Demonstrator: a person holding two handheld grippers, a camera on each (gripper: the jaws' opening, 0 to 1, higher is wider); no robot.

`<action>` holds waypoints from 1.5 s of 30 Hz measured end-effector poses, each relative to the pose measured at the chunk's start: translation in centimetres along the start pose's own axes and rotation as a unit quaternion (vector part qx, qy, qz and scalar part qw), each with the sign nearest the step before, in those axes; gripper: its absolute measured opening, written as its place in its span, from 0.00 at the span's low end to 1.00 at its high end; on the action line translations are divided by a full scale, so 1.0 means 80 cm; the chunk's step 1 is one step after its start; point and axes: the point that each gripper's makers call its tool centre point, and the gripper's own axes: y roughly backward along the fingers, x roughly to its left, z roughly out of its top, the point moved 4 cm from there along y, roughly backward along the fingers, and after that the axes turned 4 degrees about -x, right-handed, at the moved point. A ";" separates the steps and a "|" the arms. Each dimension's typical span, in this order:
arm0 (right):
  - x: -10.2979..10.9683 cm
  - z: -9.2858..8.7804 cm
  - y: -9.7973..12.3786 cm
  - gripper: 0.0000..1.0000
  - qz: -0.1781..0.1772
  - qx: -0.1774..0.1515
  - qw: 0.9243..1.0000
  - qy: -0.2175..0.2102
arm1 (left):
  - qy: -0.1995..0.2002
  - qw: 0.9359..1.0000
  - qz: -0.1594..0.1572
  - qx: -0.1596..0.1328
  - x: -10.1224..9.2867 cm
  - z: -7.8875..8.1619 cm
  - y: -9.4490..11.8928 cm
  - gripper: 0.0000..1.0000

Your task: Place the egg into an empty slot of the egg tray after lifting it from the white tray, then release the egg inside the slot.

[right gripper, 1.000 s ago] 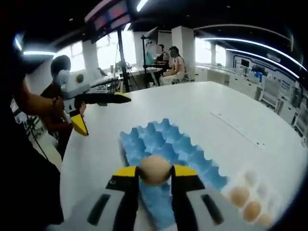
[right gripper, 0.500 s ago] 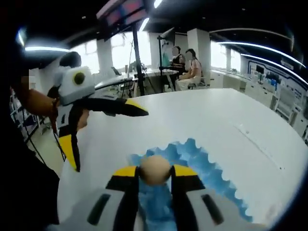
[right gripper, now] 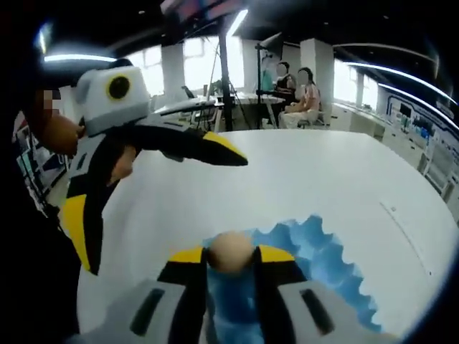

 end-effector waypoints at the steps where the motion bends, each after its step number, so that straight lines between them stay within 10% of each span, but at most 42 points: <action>1: 0.000 -0.001 -0.001 0.26 0.001 0.001 1.000 0.000 | -0.001 1.000 0.001 0.000 0.000 0.000 0.000 0.91; 28: 0.003 -0.012 -0.013 0.27 0.003 0.010 0.996 0.086 | -0.005 1.000 0.009 -0.009 -0.005 0.001 0.006 0.89; 45: 0.000 -0.024 0.038 0.24 -0.052 -0.011 0.993 0.103 | -0.010 1.000 0.009 -0.018 -0.018 0.010 0.000 0.89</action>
